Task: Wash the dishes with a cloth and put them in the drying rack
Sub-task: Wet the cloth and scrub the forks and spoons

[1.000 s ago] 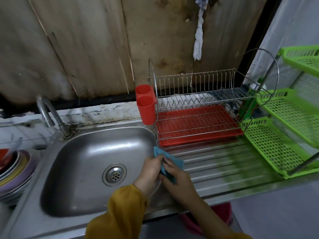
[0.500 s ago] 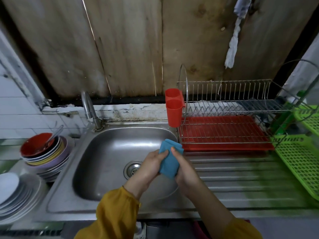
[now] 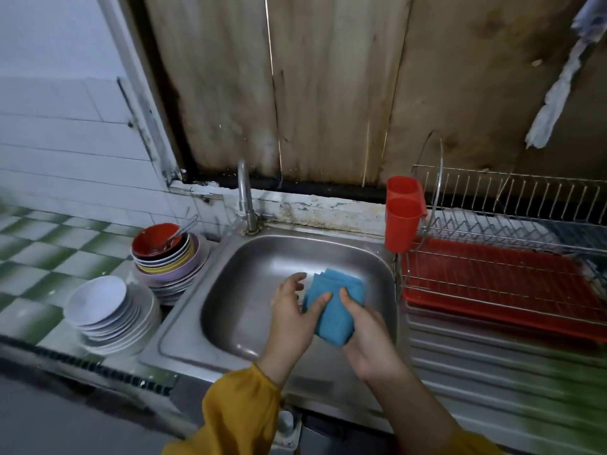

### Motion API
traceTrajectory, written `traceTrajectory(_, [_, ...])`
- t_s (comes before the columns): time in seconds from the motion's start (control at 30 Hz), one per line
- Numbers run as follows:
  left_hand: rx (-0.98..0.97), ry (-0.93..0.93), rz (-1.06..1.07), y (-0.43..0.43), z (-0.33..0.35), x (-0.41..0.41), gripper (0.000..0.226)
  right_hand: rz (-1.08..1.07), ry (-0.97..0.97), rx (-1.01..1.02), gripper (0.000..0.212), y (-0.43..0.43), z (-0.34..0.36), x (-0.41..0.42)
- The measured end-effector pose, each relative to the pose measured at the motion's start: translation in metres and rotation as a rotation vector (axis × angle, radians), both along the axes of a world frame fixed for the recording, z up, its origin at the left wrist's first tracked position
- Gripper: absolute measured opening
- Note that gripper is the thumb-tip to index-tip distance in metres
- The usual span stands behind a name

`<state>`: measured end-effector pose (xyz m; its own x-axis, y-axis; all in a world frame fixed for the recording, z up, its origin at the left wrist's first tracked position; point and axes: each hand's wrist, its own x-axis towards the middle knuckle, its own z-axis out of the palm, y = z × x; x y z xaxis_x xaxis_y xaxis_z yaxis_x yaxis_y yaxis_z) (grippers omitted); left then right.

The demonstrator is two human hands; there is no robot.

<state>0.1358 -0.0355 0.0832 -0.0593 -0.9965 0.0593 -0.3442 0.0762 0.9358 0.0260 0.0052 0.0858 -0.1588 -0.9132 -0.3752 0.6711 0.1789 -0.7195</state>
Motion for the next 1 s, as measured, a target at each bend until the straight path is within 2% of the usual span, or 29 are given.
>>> traceTrajectory(0.1, [0.393,0.263,-0.128,0.003,0.005,0.015,0.05,-0.015,0.017,0.024,0.019,-0.005,-0.002,0.007])
traceTrajectory(0.17, [0.544,0.268,-0.24,0.005,0.006,0.027,0.045,-0.002,0.049,0.005,0.017,-0.008,-0.003,0.011])
traceTrajectory(0.23, [0.583,0.295,-0.258,0.006,0.004,0.038,0.032,0.061,0.105,-0.029,0.017,-0.01,-0.003,0.015])
traceTrajectory(0.33, [0.558,0.277,-0.202,0.003,0.002,0.05,0.027,0.147,0.343,-0.088,0.021,-0.018,-0.005,0.012])
traceTrajectory(0.4, [0.491,0.184,-0.219,0.0,0.002,0.06,0.03,0.238,0.507,-0.208,0.052,-0.029,-0.007,0.003])
traceTrajectory(0.47, [0.439,0.127,-0.258,-0.004,0.002,0.067,0.035,0.43,0.776,-0.411,0.088,-0.036,-0.005,-0.008])
traceTrajectory(0.5, [0.425,0.115,-0.264,-0.005,0.003,0.07,0.035,0.577,0.981,-0.506,0.1,-0.038,-0.001,-0.011])
traceTrajectory(0.57, [0.411,0.084,-0.255,-0.008,0.006,0.071,0.035,0.849,1.535,-0.637,0.112,-0.044,0.006,-0.012])
traceTrajectory(0.6, [0.411,0.077,-0.241,-0.01,0.007,0.071,0.035,0.929,1.761,-0.672,0.116,-0.047,0.006,-0.009])
traceTrajectory(0.63, [0.418,0.081,-0.222,-0.012,0.007,0.072,0.036,0.945,1.897,-0.705,0.117,-0.052,0.004,-0.005])
traceTrajectory(0.7, [0.456,0.127,-0.199,-0.015,0.007,0.075,0.036,0.859,1.947,-0.811,0.11,-0.059,-0.007,0.002])
traceTrajectory(0.83, [0.479,0.115,-0.235,-0.016,0.006,0.085,0.028,0.808,1.776,-0.853,0.073,-0.068,-0.022,0.009])
traceTrajectory(1.0, [0.452,0.107,-0.088,-0.017,0.005,0.09,0.023,0.802,1.864,-0.821,0.066,-0.072,-0.025,0.019])
